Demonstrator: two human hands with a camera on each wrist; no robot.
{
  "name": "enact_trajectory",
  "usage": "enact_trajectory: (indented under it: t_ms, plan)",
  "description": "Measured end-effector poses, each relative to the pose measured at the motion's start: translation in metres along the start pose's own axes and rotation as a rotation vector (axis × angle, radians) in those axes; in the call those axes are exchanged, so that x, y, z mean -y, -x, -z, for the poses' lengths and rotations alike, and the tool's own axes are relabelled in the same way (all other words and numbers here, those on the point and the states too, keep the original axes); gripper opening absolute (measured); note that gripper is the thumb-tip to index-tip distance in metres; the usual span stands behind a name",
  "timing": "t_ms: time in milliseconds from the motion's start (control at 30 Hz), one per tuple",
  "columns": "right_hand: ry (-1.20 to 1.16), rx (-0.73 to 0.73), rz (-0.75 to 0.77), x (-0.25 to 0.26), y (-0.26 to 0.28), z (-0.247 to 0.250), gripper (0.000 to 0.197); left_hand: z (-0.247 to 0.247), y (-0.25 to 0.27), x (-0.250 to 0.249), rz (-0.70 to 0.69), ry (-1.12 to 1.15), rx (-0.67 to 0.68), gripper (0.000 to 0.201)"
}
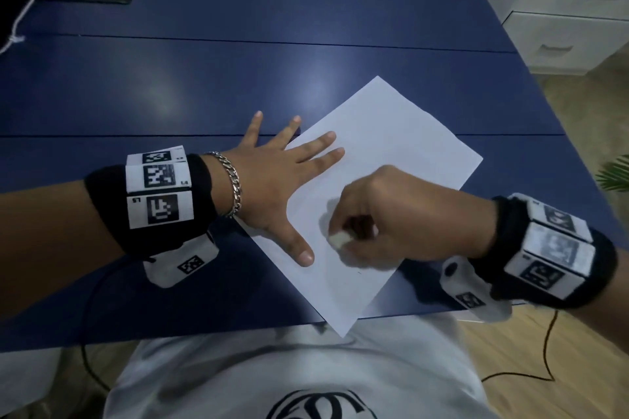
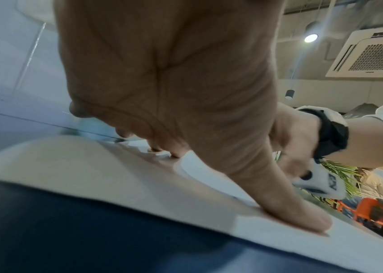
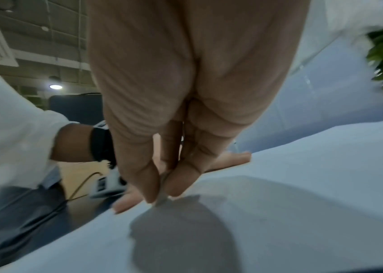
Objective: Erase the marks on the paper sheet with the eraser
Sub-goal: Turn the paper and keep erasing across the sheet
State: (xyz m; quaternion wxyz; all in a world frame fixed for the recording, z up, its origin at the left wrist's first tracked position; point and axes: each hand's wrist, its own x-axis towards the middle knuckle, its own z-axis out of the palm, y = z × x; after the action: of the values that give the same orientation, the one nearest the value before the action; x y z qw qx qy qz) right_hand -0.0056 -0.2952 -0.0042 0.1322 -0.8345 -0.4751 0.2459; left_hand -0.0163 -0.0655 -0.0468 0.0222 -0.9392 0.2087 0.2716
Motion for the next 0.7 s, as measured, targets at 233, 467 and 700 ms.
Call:
enact_trajectory:
  t_ms: [233, 467, 700]
  plan:
    - [0.167, -0.211, -0.065, -0.029, -0.028, 0.019, 0.008, -0.001, -0.001, -0.001, -0.005, 0.014, -0.012, 0.16]
    - [0.097, 0.015, -0.007, -0.015, -0.024, 0.022, 0.018, 0.002, -0.002, -0.002, 0.019, 0.012, 0.011, 0.162]
    - [0.12, 0.001, 0.096, 0.0, -0.023, 0.005, 0.019, 0.0, -0.003, -0.001, 0.029, 0.0, 0.006, 0.162]
